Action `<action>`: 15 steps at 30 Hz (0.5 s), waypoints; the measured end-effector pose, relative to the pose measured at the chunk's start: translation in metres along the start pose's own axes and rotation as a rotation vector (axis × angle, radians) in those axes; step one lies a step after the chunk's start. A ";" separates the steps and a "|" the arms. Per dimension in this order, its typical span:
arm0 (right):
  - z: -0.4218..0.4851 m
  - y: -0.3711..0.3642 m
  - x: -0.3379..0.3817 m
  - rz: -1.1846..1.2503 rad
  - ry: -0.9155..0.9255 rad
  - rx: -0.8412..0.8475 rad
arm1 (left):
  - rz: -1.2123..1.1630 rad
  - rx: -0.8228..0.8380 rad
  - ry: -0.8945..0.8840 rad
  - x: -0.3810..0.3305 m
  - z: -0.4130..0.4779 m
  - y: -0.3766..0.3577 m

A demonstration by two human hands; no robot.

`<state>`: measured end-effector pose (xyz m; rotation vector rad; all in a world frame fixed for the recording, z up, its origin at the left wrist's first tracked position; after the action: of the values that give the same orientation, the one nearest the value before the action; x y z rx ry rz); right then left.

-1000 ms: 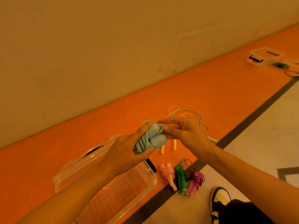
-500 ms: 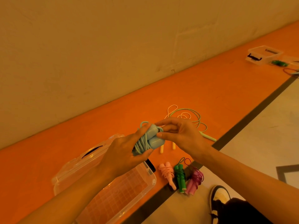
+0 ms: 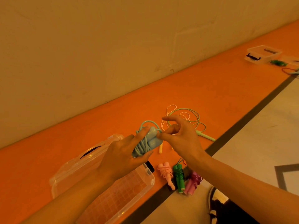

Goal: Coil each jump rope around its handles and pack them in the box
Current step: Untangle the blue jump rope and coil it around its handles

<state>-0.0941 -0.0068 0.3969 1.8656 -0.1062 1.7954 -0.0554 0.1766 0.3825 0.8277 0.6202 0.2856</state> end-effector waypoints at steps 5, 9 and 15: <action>-0.002 0.002 -0.001 -0.088 0.050 -0.115 | 0.064 0.002 0.003 -0.006 0.001 -0.003; -0.004 0.005 0.009 -0.125 0.153 -0.161 | 0.066 -0.008 0.039 -0.006 0.005 -0.002; -0.008 0.009 0.030 -0.185 0.387 -0.164 | -0.038 -0.046 0.084 -0.011 0.013 0.008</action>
<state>-0.1019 -0.0018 0.4279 1.3431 0.0582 1.9166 -0.0563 0.1685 0.3997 0.7613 0.7047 0.2998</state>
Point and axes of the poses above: each hand's wrist, its own z-axis towards the middle knuckle, its own y-axis out of the back of the hand, x = y × z, the point moved 6 cm from there along z, towards the middle knuckle, and after that the axes turned 5 degrees about -x, right-handed, at the moved point
